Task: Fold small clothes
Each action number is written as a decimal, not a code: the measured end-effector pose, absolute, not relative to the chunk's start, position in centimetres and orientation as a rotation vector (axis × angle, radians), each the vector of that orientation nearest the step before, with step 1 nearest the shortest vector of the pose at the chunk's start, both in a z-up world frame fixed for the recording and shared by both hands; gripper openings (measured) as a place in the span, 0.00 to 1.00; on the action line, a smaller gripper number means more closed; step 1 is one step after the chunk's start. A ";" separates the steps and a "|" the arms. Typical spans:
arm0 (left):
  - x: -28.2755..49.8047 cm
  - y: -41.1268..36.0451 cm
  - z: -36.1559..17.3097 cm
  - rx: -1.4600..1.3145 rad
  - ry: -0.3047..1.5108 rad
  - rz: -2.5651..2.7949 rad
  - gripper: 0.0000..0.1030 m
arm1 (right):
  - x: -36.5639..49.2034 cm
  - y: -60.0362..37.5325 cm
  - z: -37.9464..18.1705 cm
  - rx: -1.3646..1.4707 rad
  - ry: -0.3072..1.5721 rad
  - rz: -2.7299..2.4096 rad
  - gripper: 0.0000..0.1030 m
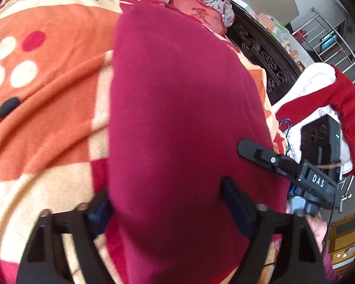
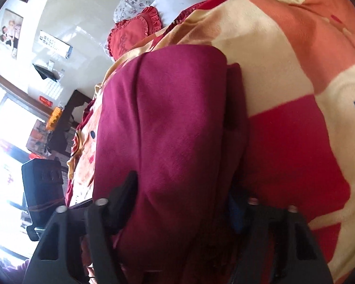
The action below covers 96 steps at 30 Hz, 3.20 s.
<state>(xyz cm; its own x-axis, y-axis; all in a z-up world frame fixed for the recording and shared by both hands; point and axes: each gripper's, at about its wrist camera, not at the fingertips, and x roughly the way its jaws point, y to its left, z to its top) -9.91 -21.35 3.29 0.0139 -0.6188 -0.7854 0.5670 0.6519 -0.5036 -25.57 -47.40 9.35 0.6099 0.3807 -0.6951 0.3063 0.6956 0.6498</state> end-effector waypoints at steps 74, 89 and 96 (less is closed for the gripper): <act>-20.1 -2.0 14.4 0.178 0.809 -0.508 0.87 | -29.9 -23.1 21.2 0.263 0.985 -0.098 0.39; -19.6 -2.6 13.5 0.220 0.812 -0.488 0.87 | -29.3 -23.2 20.5 0.265 1.005 -0.091 0.39; -19.1 -2.4 13.5 0.209 0.818 -0.483 0.87 | -28.6 -23.1 20.4 0.251 1.008 -0.081 0.39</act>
